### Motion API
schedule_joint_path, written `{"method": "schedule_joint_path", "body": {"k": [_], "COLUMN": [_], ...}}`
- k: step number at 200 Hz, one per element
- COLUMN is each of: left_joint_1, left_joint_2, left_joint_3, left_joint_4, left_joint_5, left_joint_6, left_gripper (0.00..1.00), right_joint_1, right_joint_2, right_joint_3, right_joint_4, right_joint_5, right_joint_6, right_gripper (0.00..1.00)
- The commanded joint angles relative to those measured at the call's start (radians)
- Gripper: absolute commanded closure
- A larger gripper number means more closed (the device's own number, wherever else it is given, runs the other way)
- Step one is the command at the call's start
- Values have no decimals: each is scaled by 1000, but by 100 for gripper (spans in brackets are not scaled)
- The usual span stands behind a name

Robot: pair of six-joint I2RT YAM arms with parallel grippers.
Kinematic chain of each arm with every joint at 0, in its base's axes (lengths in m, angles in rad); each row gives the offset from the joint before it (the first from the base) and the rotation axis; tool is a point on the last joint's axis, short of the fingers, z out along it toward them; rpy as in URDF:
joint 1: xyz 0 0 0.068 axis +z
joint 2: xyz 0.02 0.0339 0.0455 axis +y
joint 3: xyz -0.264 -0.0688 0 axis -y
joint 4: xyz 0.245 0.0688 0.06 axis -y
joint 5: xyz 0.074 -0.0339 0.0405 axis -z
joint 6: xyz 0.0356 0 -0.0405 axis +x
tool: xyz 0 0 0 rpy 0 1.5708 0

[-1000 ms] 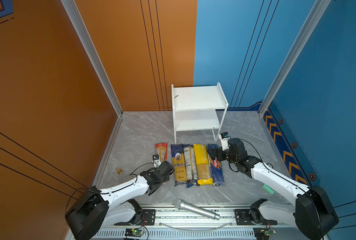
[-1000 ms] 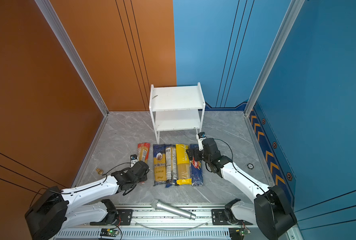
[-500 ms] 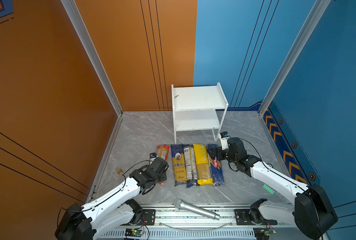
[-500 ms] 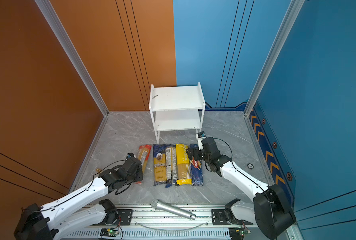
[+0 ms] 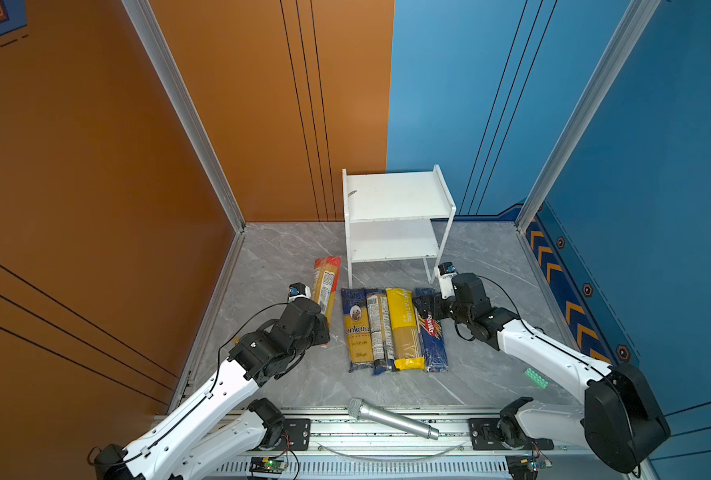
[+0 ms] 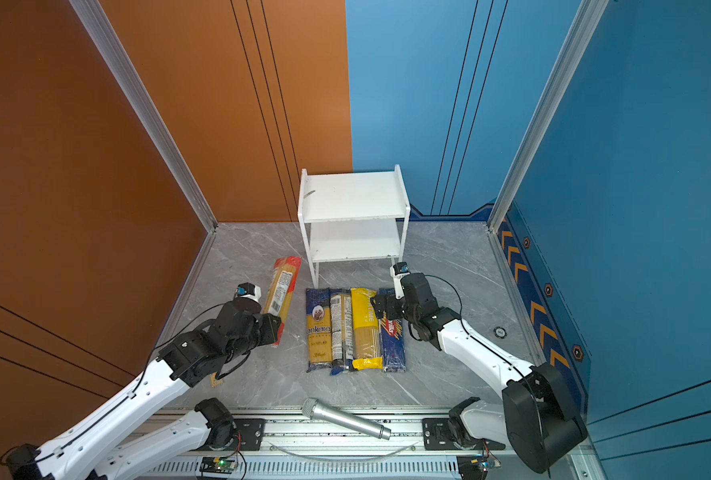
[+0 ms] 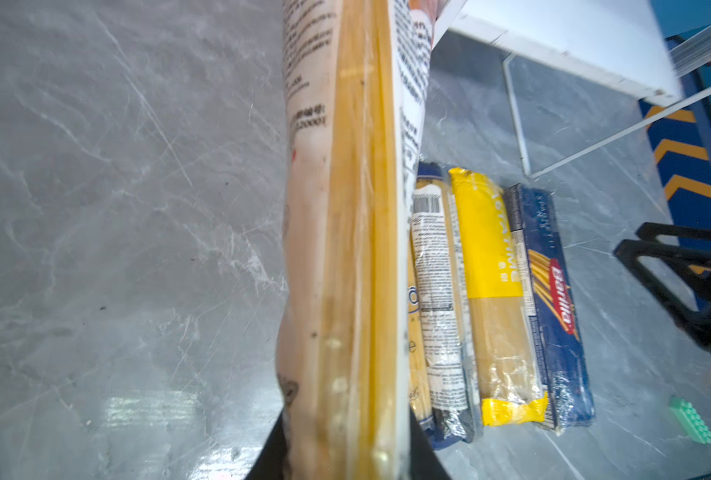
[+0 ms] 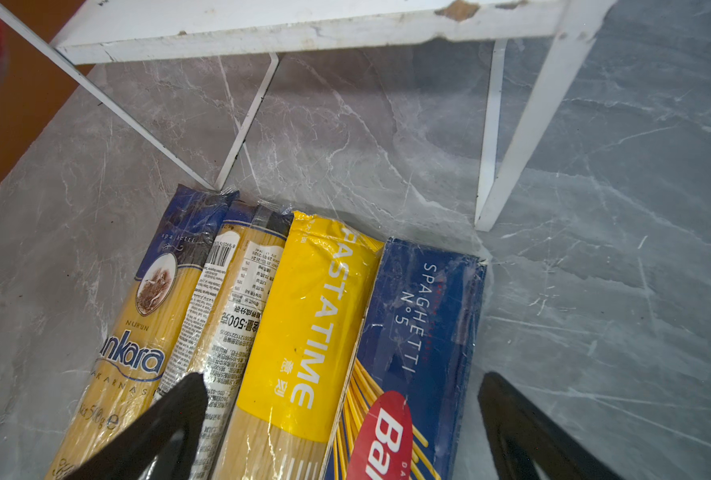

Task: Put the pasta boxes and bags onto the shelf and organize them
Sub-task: 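Lift the red-capped bag upright with the left gripper toward the shelf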

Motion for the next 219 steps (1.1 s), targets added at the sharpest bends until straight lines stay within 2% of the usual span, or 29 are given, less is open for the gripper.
{"method": "schedule_joint_path", "body": {"k": [1, 46, 120, 145, 219], "left_joint_1": [0, -7, -27, -39, -37], "left_joint_2": [-11, 67, 291, 298, 164], "left_joint_3": [145, 355, 654, 664, 552], "left_joint_4": [104, 130, 246, 251, 210], "left_joint_5": [-70, -88, -31, -78, -229], "left_joint_6": [96, 208, 345, 352, 344], "left_gripper": [100, 100, 100, 100, 100], "right_joint_1": [7, 3, -3, -8, -13], "right_joint_2": [-1, -1, -8, -20, 21], "right_joint_3": [28, 41, 63, 55, 68], "right_joint_4": [-32, -49, -108, -112, -100], "right_joint_5": [12, 13, 21, 24, -8], "right_joint_6": [2, -3, -20, -26, -22], "right_gripper": [0, 0, 0, 0, 0]}}
